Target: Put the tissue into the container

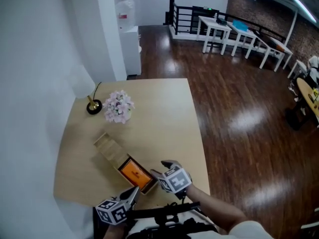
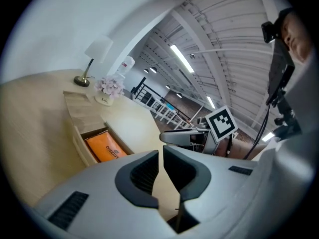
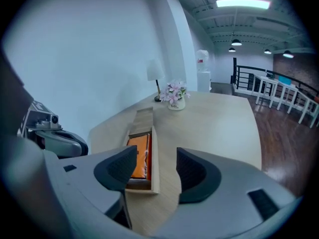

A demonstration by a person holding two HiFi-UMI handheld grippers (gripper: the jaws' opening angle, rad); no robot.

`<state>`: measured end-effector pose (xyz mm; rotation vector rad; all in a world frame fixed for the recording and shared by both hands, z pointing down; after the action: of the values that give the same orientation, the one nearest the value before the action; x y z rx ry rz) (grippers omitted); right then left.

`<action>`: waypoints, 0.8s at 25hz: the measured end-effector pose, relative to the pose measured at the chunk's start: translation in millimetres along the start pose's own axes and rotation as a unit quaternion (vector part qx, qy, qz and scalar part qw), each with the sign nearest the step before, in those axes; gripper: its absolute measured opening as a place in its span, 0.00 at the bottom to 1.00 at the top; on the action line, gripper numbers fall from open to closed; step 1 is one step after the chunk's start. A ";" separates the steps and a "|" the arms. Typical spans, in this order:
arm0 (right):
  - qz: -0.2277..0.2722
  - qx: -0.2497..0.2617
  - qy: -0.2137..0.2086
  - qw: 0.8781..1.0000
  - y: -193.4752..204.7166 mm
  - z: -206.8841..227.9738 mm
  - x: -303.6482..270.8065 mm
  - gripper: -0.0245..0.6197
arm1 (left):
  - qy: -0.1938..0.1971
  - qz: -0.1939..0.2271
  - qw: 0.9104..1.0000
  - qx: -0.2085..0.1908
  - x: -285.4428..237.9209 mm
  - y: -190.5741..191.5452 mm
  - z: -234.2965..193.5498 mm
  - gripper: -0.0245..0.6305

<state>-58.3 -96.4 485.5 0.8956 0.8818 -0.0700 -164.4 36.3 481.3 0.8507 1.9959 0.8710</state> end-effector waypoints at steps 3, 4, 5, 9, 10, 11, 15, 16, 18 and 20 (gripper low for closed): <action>0.009 0.016 0.014 1.000 2.6 12.8 12.0 0.39 | 0.017 0.005 1.000 -0.005 -7.8 -5.7 11.5 0.08; 0.013 0.015 0.016 1.000 3.2 16.8 15.9 0.37 | 0.021 0.005 1.000 -0.008 -10.4 -7.2 15.1 0.08; 0.018 0.014 0.016 1.000 3.0 20.1 20.4 0.36 | 0.025 0.005 1.000 -0.010 -12.9 -8.1 18.2 0.08; 0.028 0.019 0.033 0.999 2.7 31.9 39.3 0.29 | 0.036 -0.002 0.999 -0.019 -21.5 -11.7 27.3 0.08; 0.029 0.021 0.038 0.999 3.3 35.0 43.1 0.28 | 0.037 -0.003 0.999 -0.021 -23.3 -13.0 28.2 0.08; 0.031 0.021 0.043 0.998 4.1 38.5 46.8 0.26 | 0.038 -0.003 0.999 -0.022 -24.9 -14.4 29.1 0.08; 0.042 0.005 0.054 0.998 10.4 53.7 63.7 0.23 | 0.044 -0.010 0.999 -0.029 -31.4 -17.1 39.3 0.08; 0.044 0.000 0.054 0.998 11.9 56.3 68.3 0.23 | 0.048 -0.012 0.998 -0.031 -33.8 -17.6 42.7 0.08; 0.047 -0.014 0.051 0.998 14.4 59.2 78.6 0.23 | 0.056 -0.019 0.998 -0.037 -39.1 -19.0 49.5 0.08; 0.051 -0.027 0.044 0.997 17.2 61.0 90.1 0.23 | 0.064 -0.024 0.997 -0.045 -43.6 -20.5 56.2 0.08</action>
<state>46.7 -101.9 453.0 0.8971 0.9150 0.0818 -101.8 6.1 455.8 0.7079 2.0614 1.0024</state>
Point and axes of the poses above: the fingertips, and each gripper's own axes: x backward along the fingers, z to its right, y out of its underside, the point moved 5 cm from there along x, backward along the fingers, and after that the axes turned 10 degrees about -x, right-handed, at the moved point
